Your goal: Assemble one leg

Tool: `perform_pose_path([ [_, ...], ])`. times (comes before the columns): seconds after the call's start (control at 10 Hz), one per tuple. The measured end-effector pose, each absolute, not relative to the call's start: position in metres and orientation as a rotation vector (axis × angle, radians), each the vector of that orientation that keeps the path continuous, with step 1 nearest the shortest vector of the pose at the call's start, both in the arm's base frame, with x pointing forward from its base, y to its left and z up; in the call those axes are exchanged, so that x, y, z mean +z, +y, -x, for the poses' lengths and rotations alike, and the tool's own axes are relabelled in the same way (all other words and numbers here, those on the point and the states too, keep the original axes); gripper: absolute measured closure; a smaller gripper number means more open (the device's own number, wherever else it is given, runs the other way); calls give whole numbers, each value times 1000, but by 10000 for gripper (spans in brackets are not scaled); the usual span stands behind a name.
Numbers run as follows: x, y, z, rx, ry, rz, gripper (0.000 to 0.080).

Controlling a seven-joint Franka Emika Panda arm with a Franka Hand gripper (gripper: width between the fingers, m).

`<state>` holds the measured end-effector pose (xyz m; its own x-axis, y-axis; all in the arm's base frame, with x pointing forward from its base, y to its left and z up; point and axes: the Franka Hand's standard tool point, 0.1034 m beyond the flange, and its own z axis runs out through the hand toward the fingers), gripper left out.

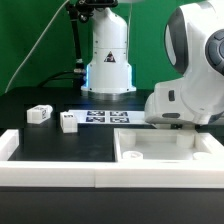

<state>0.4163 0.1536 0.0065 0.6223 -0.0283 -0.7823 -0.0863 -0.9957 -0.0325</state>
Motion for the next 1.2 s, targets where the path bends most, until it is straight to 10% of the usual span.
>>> perform_pose_path([
  [0.4,8,153,-417,1332,95,2768,509],
  [0.9,89,132,-447,1291,88,2765,509],
  [1.2,88,135,-463,1102,103,2836,508],
])
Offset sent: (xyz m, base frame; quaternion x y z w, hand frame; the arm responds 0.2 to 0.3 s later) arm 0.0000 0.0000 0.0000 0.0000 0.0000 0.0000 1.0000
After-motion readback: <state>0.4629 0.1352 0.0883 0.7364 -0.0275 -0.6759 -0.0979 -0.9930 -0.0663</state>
